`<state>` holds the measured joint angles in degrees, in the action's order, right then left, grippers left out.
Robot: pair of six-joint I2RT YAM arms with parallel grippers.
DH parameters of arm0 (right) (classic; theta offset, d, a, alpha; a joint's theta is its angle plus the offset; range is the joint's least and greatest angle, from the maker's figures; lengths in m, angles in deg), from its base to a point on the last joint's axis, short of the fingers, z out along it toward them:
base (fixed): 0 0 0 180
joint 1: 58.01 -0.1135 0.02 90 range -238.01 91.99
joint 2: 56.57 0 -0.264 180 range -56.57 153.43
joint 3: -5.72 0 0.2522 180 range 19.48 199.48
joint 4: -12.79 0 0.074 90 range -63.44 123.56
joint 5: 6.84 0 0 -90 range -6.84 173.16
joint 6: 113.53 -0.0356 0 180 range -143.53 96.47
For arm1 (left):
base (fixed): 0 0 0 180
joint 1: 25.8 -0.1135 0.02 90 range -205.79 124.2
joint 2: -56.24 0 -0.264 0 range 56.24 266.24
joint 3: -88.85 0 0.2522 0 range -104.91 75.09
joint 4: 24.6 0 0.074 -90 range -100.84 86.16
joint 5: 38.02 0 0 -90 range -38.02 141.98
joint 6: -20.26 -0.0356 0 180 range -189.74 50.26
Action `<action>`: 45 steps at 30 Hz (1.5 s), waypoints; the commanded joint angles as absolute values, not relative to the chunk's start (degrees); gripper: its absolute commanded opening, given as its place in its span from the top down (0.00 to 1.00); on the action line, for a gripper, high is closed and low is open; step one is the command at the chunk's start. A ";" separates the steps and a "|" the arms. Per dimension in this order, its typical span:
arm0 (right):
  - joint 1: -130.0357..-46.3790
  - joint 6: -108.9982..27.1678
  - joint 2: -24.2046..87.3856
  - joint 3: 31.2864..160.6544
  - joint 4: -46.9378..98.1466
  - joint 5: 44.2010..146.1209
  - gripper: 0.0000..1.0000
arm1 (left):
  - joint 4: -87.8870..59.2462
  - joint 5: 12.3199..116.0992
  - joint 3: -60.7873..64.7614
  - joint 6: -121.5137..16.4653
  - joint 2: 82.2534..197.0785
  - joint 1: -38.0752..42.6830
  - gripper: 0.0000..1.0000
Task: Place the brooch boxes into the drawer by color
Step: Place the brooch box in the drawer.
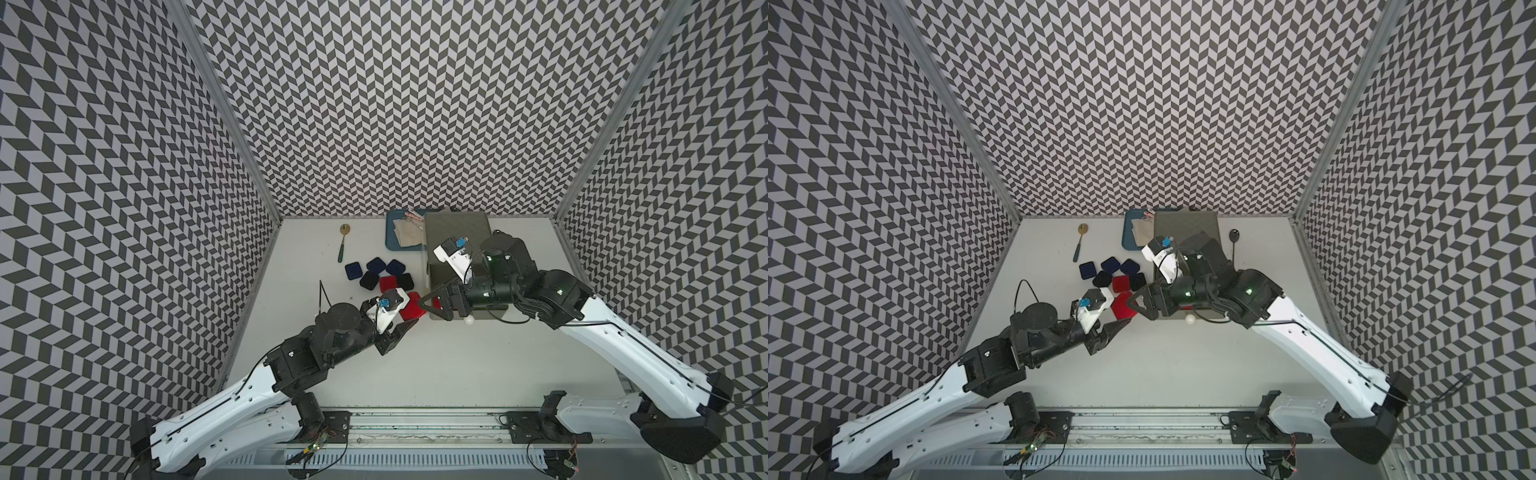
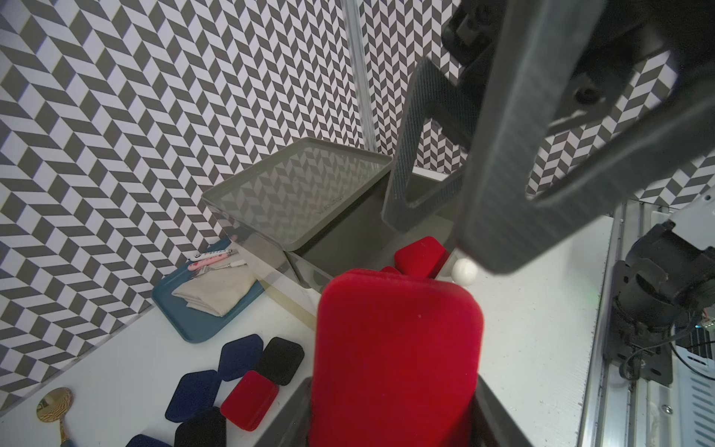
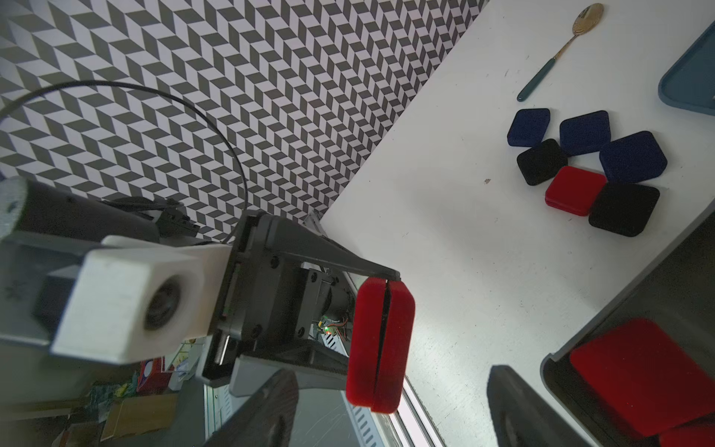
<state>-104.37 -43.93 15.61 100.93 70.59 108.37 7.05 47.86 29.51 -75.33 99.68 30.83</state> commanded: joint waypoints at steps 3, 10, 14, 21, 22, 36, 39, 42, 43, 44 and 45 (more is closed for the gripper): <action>-104.67 -44.72 16.79 102.75 67.43 104.96 0.23 | 5.07 46.52 27.56 -76.07 98.91 31.37 0.55; -105.49 -45.47 17.56 102.45 64.70 109.34 0.29 | 4.98 46.15 27.46 -76.16 99.61 31.52 0.55; -105.68 -46.03 17.27 102.03 63.73 110.14 0.32 | 5.00 46.08 27.53 -76.31 100.16 31.60 0.55; -105.84 -46.60 17.95 100.26 63.00 110.50 0.39 | 4.63 45.85 27.45 -76.60 100.18 31.87 0.55; -105.89 -46.70 18.04 100.12 62.86 110.42 0.40 | 4.63 45.72 27.45 -76.66 100.01 31.88 0.55; -106.43 -47.11 18.98 99.90 62.66 110.14 0.59 | 4.90 45.39 27.37 -76.77 100.01 32.12 0.55; -106.51 -47.17 19.08 99.41 62.59 109.97 0.60 | 4.89 45.04 27.37 -76.91 99.93 32.12 0.55; -106.62 -47.28 19.19 99.04 62.41 109.41 0.59 | 4.63 44.82 27.51 -77.04 99.81 32.28 0.55; -106.70 -47.26 19.29 98.99 62.49 109.02 0.55 | 4.59 44.79 27.54 -77.00 99.85 32.21 0.55; -106.77 -47.31 19.36 98.93 62.51 108.64 0.52 | 4.54 44.75 27.54 -77.04 99.87 32.21 0.55; -106.78 -47.18 19.50 98.85 62.63 108.36 0.50 | 4.46 44.77 27.62 -77.09 99.88 32.29 0.55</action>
